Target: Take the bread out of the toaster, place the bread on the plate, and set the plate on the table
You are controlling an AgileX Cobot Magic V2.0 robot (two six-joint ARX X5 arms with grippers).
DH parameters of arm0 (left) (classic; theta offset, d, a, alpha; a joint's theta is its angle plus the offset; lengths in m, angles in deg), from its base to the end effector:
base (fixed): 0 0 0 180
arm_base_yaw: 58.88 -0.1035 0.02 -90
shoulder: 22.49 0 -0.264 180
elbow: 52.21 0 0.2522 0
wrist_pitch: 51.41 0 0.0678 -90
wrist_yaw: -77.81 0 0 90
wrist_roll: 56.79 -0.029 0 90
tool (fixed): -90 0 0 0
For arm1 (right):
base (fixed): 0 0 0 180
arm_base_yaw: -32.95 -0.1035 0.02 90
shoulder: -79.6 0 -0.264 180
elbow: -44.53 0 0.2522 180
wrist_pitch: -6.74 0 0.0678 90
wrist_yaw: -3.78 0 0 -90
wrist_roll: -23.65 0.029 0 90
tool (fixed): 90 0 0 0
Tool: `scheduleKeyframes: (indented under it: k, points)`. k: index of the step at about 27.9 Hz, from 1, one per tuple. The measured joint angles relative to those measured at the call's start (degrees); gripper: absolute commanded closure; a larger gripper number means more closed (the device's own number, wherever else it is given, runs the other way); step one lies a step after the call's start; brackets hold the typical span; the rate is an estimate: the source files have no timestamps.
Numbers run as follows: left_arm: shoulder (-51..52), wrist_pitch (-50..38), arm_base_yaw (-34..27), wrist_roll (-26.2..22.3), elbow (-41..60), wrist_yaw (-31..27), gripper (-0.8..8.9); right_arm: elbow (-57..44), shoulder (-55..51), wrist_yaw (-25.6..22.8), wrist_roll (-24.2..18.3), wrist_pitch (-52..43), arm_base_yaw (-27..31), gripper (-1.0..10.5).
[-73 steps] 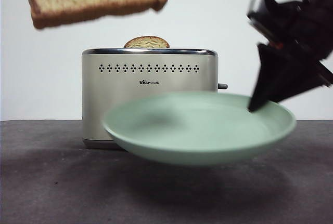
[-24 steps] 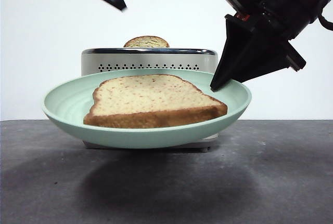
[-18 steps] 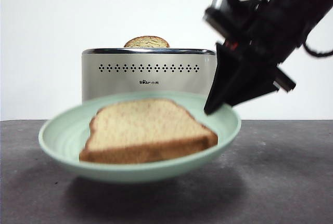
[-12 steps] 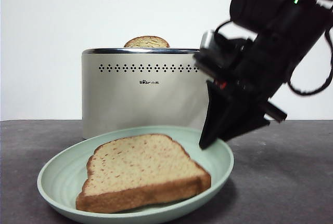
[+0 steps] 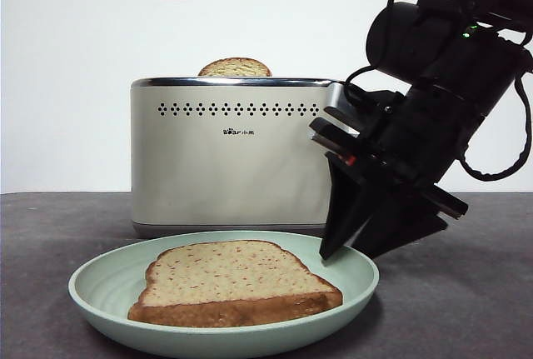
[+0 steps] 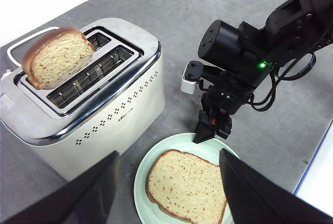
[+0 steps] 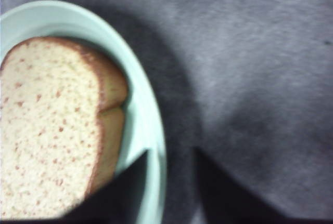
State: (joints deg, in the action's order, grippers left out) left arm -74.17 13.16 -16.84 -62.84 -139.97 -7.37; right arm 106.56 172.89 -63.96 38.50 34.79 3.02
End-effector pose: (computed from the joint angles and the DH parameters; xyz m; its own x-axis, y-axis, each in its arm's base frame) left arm 0.1061 -0.0990 0.4130 0.5942 -0.6489 -0.4753 0.7554 0.6531 0.0528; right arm 0.2537 0.1587 0.1548 0.2204 0.5640 -0.7959 -0.4173 0.7920 0.4457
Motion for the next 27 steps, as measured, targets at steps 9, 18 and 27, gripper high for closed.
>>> scheduleKeyframes:
  k: [9, 18, 27]
  points:
    - [0.0, 0.0, 0.0, 0.0, 0.0, 0.0, 5.02, 0.0, -3.3, -3.3, 0.0, 2.8, 0.2, 7.0]
    - [0.0, 0.0, 0.0, 0.0, 0.0, 0.0, 5.02, 0.0, -21.4, -5.8, -0.3, 9.5, -1.0, 7.0]
    - [0.0, 0.0, 0.0, 0.0, 0.0, 0.0, 5.49, 0.0, -42.0, -6.3, -0.4, 14.3, -7.2, 7.4]
